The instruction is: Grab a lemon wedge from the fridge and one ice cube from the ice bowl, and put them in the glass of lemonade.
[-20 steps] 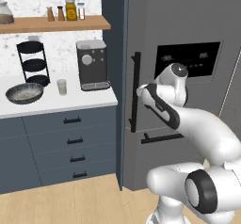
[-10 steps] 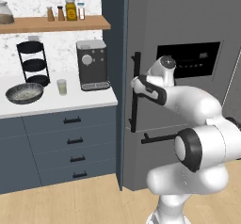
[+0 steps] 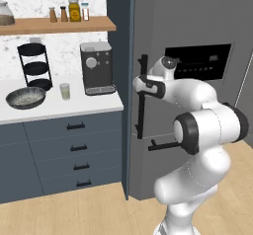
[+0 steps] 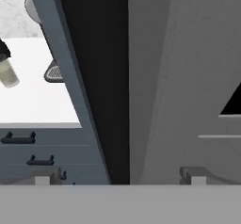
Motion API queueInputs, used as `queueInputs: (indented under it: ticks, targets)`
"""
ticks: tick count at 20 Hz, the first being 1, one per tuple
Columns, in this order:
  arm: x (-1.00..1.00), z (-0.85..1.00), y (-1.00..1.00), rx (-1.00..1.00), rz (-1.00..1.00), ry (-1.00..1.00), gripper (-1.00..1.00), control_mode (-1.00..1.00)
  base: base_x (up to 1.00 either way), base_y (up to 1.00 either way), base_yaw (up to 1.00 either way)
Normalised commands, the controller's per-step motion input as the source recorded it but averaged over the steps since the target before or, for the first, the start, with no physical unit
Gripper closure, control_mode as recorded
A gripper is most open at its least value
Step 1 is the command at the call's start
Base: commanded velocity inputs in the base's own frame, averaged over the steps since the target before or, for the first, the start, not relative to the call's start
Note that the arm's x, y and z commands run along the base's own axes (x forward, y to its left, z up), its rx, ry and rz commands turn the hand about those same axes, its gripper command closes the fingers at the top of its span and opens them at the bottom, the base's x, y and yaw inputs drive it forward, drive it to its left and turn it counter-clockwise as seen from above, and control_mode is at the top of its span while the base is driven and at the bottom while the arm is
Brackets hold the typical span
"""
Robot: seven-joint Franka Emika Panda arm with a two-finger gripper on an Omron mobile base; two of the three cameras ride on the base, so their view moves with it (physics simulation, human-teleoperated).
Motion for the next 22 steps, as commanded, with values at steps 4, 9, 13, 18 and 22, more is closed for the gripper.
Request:
queueInputs:
  ticks: [4, 9, 13, 18, 22]
  targets:
    - [0.42, -0.31, 0.01, 0.00, 0.00, -0.17, -1.00, -1.00, 0.00, 0.00, 0.00]
    - [0.46, -0.13, 0.06, 0.00, 0.00, -0.06, -1.00, -1.00, 0.00, 0.00, 0.00]
    - [0.61, -0.03, 0.01, 0.00, 0.00, 0.00, -1.00, -1.00, 0.00, 0.00, 0.00]
    - [0.67, -0.19, 0.00, 0.00, 0.00, 0.00, -1.00, -1.00, 0.00, 0.00, 0.00]
    - [0.70, -0.35, 0.02, 0.00, 0.00, -0.01, -1.00, -1.00, 0.00, 0.00, 0.00]
